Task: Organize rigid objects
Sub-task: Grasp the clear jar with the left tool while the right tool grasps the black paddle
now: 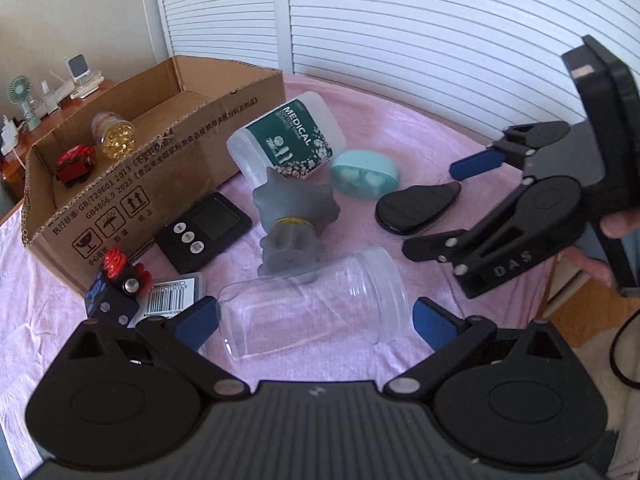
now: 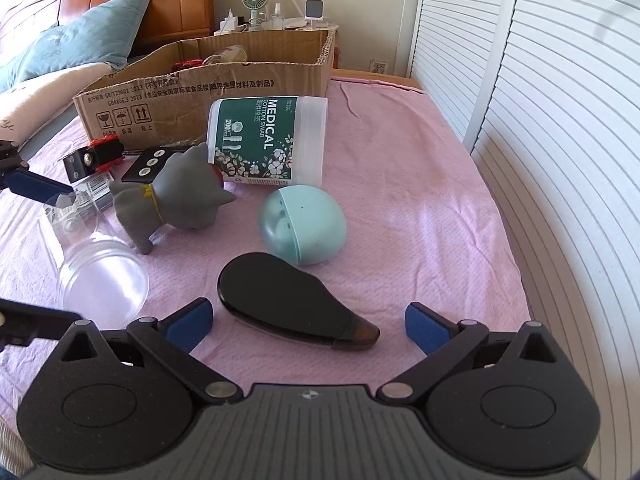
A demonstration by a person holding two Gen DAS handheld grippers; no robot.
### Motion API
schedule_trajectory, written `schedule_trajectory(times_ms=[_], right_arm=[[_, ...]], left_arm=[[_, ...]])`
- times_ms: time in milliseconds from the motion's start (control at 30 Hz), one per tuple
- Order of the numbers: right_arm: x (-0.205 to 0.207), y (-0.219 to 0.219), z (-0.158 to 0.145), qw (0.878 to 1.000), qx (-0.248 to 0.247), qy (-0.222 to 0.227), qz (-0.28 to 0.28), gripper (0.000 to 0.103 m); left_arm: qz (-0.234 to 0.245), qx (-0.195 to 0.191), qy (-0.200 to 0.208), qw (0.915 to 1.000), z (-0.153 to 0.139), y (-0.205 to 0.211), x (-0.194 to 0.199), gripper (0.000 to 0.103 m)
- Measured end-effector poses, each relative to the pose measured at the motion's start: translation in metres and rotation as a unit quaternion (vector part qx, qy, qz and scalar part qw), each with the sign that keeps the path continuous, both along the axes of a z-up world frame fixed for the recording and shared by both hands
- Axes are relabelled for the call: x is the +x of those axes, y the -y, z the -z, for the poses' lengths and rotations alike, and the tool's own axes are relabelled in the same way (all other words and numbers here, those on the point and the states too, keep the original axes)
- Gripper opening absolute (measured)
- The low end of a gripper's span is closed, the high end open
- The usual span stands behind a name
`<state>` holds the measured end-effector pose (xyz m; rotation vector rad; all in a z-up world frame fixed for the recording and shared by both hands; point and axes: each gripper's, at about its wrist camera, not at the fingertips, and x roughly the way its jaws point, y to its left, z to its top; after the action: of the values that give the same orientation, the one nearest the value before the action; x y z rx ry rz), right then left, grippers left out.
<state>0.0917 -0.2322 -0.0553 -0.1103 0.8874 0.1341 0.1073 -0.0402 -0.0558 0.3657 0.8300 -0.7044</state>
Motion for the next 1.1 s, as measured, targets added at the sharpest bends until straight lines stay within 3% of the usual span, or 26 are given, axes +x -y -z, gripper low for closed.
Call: schedule_trajectory(times_ms=[233,367,633,1100], right_arm=[[-0.015,-0.002,-0.001,1.0,0.005,0.004,-0.029,0.103],[-0.024,-0.006,-0.001,0.998,0.006,0.001,-0.056,0.103],[-0.017,-0.017,0.0,0.996,0.009,0.003,-0.085,0.103],[0.008,-0.003,0.005,0.994,0.013,0.026,-0.102,0.103]], left_arm=[[-0.052,-0.025,-0.003,0.9983,0.002,-0.004,0.0,0.102],[-0.077,-0.042,-0.012,0.9961,0.003,-0.007,0.002,0.09],[-0.122,-0.043,-0.017,0.9915,0.002,-0.018,0.0,0.09],[-0.141,-0.056,-0.032,0.9879,0.007,-0.027,-0.014,0.09]])
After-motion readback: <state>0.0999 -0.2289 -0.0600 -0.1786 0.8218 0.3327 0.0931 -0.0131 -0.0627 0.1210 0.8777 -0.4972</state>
